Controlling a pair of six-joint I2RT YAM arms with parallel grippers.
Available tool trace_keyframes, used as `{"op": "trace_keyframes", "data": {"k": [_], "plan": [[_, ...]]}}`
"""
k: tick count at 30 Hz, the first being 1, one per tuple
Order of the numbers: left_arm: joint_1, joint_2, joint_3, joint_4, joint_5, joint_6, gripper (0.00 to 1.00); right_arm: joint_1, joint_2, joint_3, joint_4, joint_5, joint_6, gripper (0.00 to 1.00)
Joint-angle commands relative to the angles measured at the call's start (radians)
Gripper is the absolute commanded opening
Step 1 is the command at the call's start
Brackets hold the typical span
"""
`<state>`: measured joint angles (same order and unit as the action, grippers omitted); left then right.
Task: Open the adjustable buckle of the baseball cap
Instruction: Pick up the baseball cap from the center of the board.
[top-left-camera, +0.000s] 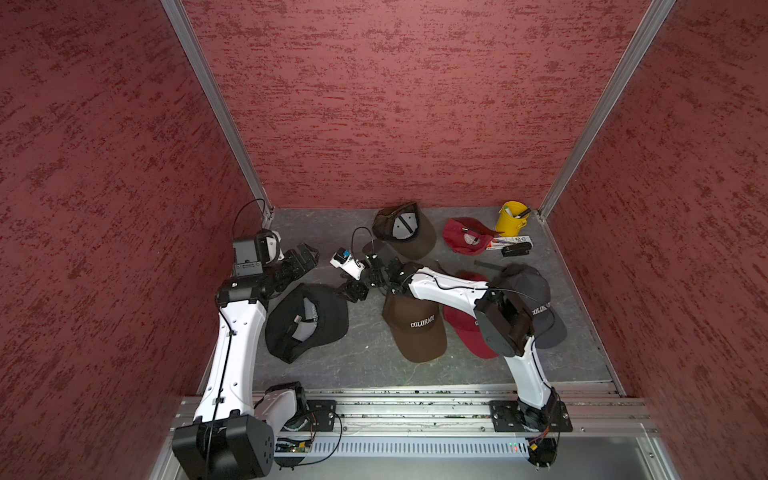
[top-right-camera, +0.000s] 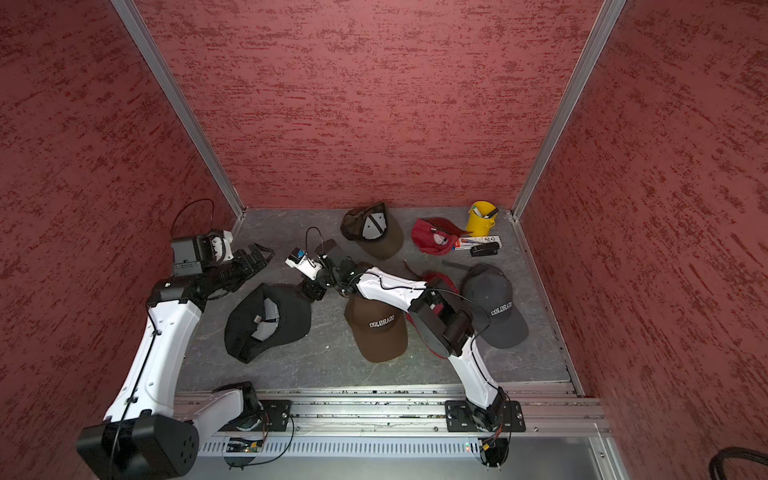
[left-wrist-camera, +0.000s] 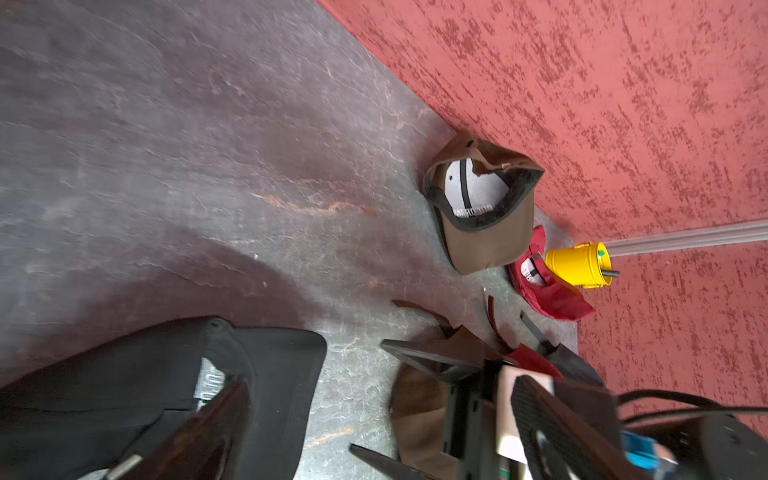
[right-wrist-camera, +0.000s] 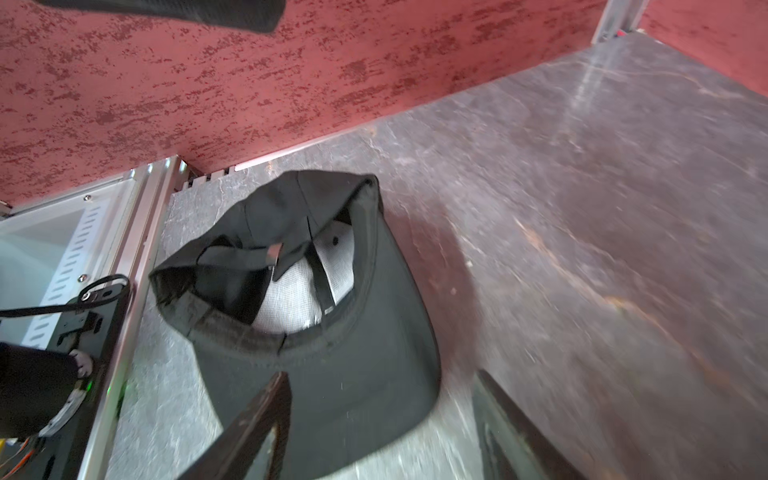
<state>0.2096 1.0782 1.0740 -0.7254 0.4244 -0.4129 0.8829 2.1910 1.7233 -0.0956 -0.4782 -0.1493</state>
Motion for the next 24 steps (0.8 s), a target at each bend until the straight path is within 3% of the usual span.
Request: {"op": "trace_keyframes", "data": {"k": [1,12,19,21,24], "plan": [[0.043,-0.021,0.031,-0.015,0.047,0.066,1.0,0.01,0.052,0.077,-0.038,-0.045,-0.041,0.69],[0.058,-0.048,0.013,0.005,0.067,0.097,1.0,0.016,0.274,0.314,-0.053,-0.12,-0.011,0.71],[0.058,-0.085,-0.037,0.006,0.096,0.101,1.0,0.016,0.348,0.364,-0.038,-0.284,0.017,0.7],[0.056,-0.09,-0.042,0.008,0.102,0.105,1.0,0.015,0.359,0.368,-0.033,-0.317,0.036,0.67],[0.056,-0.09,-0.044,0.004,0.113,0.106,1.0,0.016,0.368,0.371,-0.026,-0.346,0.066,0.52]]}}
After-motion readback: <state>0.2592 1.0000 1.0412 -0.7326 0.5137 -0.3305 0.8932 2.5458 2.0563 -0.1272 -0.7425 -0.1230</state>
